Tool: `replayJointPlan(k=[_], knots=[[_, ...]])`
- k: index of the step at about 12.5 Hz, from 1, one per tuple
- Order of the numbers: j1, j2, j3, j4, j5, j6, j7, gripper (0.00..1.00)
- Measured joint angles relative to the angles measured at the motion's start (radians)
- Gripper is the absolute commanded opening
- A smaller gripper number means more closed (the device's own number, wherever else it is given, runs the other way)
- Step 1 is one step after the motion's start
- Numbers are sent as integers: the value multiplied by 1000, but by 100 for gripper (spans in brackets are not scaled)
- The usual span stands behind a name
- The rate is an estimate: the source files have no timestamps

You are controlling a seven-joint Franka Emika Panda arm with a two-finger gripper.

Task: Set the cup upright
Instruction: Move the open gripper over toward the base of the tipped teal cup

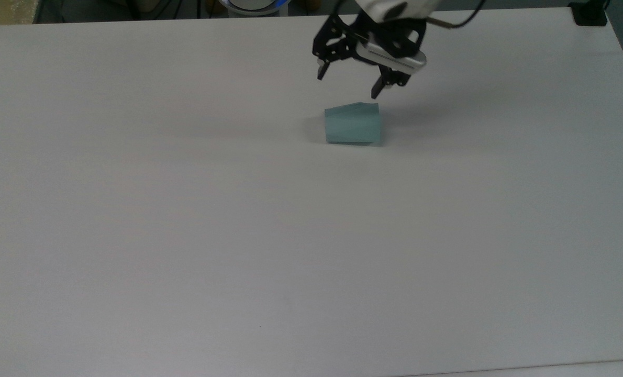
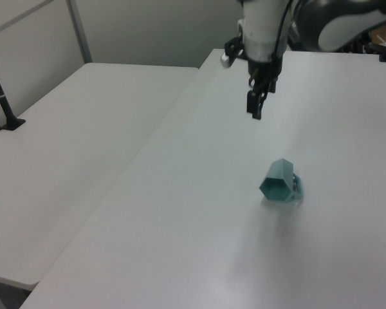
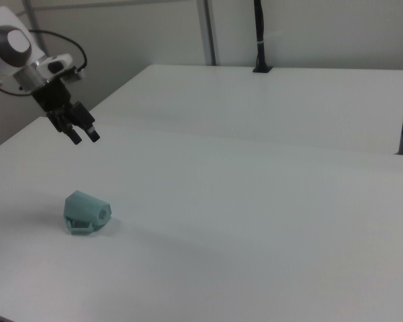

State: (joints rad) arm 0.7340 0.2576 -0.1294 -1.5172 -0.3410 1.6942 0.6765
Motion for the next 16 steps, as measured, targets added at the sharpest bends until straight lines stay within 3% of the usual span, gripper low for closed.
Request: replayJointPlan(k=[5,10,16], knots=[[158,92,2,41,-196,-32,148,100],[254,195,3,41,-288,-109,247,100],[284,249,5,41,-317,-120,264,100]])
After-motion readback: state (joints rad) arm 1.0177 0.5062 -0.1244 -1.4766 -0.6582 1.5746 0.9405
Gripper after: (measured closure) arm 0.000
